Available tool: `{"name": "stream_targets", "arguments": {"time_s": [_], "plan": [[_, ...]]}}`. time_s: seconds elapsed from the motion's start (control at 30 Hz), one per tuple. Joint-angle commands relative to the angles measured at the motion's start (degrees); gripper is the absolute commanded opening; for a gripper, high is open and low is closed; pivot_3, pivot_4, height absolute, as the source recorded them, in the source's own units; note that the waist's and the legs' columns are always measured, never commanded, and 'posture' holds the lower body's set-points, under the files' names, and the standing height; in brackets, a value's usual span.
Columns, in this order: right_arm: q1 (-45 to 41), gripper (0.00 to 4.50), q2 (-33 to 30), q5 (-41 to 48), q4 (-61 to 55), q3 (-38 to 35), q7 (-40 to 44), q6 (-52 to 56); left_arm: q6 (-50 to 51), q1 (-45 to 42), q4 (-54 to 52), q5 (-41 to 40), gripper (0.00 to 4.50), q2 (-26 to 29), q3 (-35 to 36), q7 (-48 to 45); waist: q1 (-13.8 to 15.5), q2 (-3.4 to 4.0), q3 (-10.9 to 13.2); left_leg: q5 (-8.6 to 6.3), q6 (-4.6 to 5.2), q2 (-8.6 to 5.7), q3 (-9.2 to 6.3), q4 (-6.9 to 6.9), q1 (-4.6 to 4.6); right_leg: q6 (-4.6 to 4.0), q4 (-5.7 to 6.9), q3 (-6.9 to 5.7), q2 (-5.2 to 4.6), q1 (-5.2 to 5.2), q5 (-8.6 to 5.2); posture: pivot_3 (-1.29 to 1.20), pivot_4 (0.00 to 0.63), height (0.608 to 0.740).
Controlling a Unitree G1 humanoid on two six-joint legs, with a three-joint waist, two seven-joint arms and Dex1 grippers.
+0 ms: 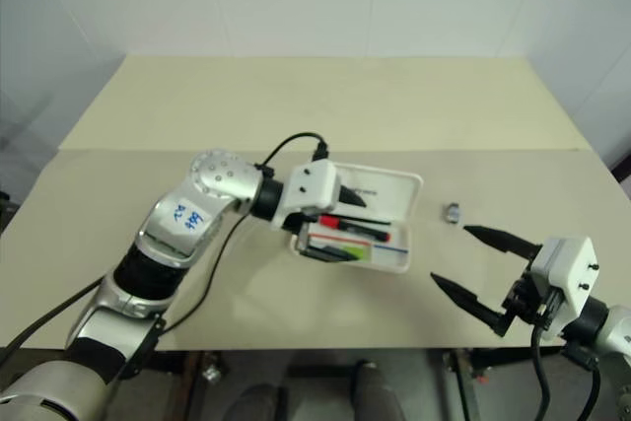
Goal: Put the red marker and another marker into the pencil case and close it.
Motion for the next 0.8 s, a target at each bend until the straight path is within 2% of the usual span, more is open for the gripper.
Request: {"name": "stream_targets", "arguments": {"time_s": [0.03,0.3,0.4,0.67,0.8], "plan": [[-4.4,4.5,1.2,-5.9,5.7,-1.8,-7.0,-3.0,-6.5,3.7,0.6,-3.7,4.49,0.8,4.7,-0.3,-0.2,0.02,0.0,0.0,0.0,0.01,0.07,0.0,0.01,-0.12,-0.02,0.01,-0.01,0.0,-0.03,0.0,0.15,0.74],[-10.9,4.5,3.0,-16.3,13.5,2.8,-18.7,-0.4,-16.2,11.7,3.1,-11.1,4.49,0.1,9.1,-3.8,0.1,0.03,0.0,0.02,0.04,0.01,0.22,0.0,0.04,-0.23,-0.03,0.12,-0.02,-0.02,-0.03,0.0,0.15,0.74],[-14.2,4.5,5.6,-17.5,14.6,4.2,-24.7,3.7,-17.7,12.9,4.4,-14.1,4.49,0.9,10.7,-6.9,0.0,0.04,0.0,0.02,0.04,0.01,0.22,0.0,0.04,-0.2,-0.01,0.13,-0.02,-0.04,-0.01,0.0,0.15,0.74],[-23.6,4.5,12.4,-18.5,20.6,7.9,-34.7,10.0,-24.4,11.7,13.2,-15.2,4.49,3.0,12.9,-12.0,-0.3,0.11,-0.1,0.05,0.09,0.02,0.32,0.0,0.1,-0.35,0.0,0.19,0.0,-0.03,0.03,0.0,0.15,0.74],[-27.3,4.5,15.2,-18.0,23.8,8.8,-36.0,10.1,-27.0,10.8,17.2,-16.5,4.49,3.6,14.2,-14.9,-0.3,0.16,0.0,0.08,0.14,0.03,0.35,0.0,0.28,-0.35,0.0,0.19,0.0,-0.09,0.09,0.0,0.15,0.74]]}}
